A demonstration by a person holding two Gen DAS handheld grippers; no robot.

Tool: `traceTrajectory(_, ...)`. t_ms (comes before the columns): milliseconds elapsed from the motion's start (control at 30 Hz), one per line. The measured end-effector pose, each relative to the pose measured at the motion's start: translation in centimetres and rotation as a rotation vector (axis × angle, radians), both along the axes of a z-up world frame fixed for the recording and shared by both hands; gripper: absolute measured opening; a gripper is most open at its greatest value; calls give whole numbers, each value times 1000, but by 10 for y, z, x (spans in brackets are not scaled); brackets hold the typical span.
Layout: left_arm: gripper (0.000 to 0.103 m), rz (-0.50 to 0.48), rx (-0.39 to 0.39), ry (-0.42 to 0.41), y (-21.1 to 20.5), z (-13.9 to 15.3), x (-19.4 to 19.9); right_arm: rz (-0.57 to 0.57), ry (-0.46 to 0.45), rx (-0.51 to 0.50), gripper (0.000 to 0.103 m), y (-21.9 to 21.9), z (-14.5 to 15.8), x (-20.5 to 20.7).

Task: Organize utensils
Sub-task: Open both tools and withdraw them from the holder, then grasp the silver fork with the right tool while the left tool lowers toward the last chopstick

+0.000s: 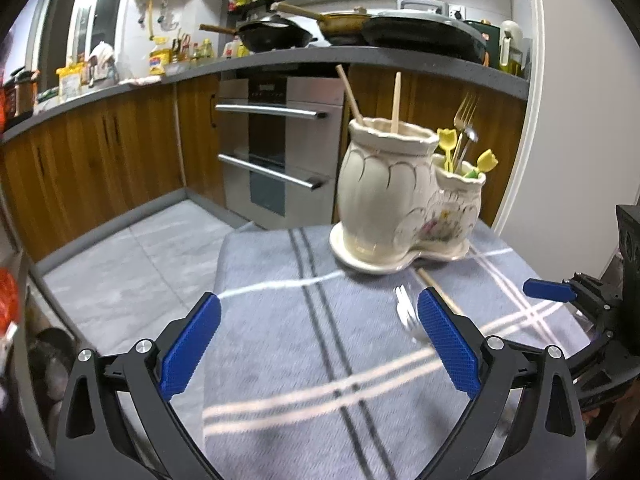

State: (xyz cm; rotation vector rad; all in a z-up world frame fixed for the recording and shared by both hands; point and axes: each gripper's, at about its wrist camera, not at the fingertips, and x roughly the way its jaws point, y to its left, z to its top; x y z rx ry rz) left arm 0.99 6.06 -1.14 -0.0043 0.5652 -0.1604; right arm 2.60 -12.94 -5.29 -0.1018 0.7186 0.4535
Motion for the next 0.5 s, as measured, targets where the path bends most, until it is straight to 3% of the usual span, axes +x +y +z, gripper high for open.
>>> traceTrajectory(367,98,22,18,41,10,-14,-10,24,42,-73,97,28,-11,-1)
traceTrajectory(500,98,26,-11,50,15,-15,-10,33,84,-96,78,37,-16,3)
